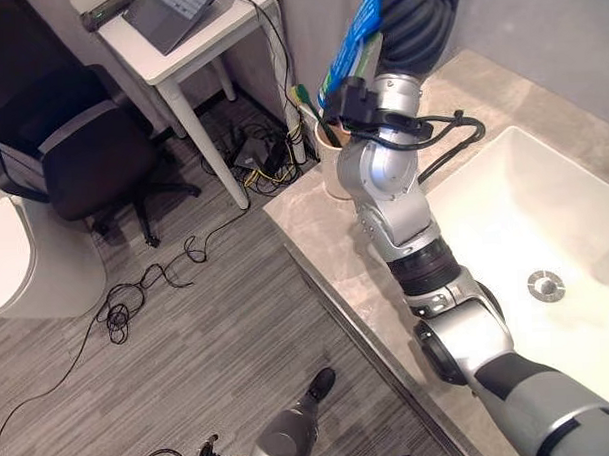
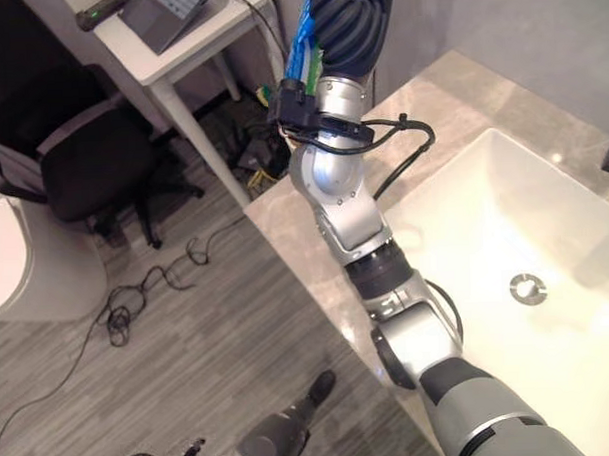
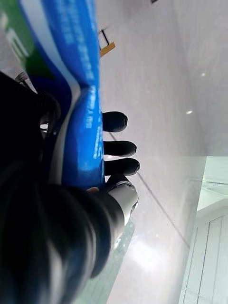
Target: Put brush and paste in cup on sink, flatten towel.
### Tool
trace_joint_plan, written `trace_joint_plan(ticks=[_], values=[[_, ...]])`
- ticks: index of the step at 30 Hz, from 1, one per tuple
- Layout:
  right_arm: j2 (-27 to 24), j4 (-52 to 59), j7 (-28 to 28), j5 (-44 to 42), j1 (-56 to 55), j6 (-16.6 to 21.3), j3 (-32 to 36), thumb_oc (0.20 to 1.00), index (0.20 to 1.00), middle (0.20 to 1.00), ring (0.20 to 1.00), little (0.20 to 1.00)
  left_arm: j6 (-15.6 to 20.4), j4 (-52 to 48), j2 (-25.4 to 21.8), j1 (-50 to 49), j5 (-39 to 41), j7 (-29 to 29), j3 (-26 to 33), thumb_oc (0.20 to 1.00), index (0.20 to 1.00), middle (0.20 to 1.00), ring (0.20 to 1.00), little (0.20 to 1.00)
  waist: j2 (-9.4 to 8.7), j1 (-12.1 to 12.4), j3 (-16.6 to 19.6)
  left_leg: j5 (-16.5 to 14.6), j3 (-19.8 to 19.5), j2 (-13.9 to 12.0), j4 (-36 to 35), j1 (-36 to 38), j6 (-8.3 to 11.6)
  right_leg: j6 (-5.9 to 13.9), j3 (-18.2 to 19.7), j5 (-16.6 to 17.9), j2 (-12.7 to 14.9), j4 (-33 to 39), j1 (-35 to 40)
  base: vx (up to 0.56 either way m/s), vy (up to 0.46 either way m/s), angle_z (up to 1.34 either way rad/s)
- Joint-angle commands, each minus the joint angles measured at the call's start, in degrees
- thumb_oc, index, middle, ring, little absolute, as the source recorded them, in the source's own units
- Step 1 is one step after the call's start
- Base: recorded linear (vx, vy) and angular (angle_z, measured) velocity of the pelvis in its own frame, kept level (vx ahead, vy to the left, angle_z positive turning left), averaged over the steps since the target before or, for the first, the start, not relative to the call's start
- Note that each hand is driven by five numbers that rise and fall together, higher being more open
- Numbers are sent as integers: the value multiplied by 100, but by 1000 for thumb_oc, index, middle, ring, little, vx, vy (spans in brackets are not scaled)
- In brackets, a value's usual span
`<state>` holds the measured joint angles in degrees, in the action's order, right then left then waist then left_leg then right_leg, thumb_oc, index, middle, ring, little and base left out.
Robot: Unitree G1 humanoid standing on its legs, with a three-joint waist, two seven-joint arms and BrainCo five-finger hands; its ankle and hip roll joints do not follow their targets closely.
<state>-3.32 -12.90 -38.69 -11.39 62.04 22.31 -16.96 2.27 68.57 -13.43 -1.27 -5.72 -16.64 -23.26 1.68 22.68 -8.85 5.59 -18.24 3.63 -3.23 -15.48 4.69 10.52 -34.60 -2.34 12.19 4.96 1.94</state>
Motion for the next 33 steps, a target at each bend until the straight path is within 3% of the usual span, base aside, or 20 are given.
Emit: trace_joint_plan(ticks=[1,20,21,22,29,31,33], values=[[85,176,146,208,273,251,-370,200,200,200,200,200,-78,245,-272,187,-226,-119,-64,1000,1000,1000,1000,1000,4,2,-81,-169,470,228,-177,236,-243,-191,651,279,141,-10,44,5,10,4],[203,31,137,-105,354,354,-451,200,200,200,200,200,-74,246,-283,359,-208,-125,-85,1000,1000,1000,1000,1000,-42,-206,-59,-212,597,203,-177,252,-263,-203,731,275,166,-11,14,-4,4,0],[196,28,133,-97,361,354,-443,200,200,200,200,200,-71,243,-286,366,-212,-125,-93,1000,1000,1000,1000,1000,0,-195,-78,-58,585,231,-177,194,-302,-215,652,422,194,-27,-47,0,0,0],[203,19,113,-79,379,349,-441,200,200,200,200,200,-73,255,-286,364,-213,-118,-89,1000,1000,1000,1000,1000,-48,-210,-47,-215,593,201,-177,254,-264,-204,733,269,164,-10,13,0,0,0],[193,-22,70,-47,525,332,-384,200,200,200,200,200,-75,288,-307,366,-291,-77,-127,1000,1000,1000,1000,1000,-62,-220,7,-219,586,198,-177,285,-260,-212,721,260,159,-8,39,1,-3,-3],[184,-2,74,-63,550,349,-369,200,200,200,200,200,-72,301,-319,365,-311,-69,-132,1000,1000,1000,1000,1000,-36,-225,6,-74,588,231,-177,237,-302,-220,661,418,186,-17,-18,-40,38,0],[216,38,91,-70,535,353,-397,200,200,200,200,200,-81,330,-320,335,-319,-62,-103,1000,1000,1000,1000,1000,-105,-244,55,-234,603,201,-177,330,-274,-196,742,298,160,-3,77,51,-36,1]])
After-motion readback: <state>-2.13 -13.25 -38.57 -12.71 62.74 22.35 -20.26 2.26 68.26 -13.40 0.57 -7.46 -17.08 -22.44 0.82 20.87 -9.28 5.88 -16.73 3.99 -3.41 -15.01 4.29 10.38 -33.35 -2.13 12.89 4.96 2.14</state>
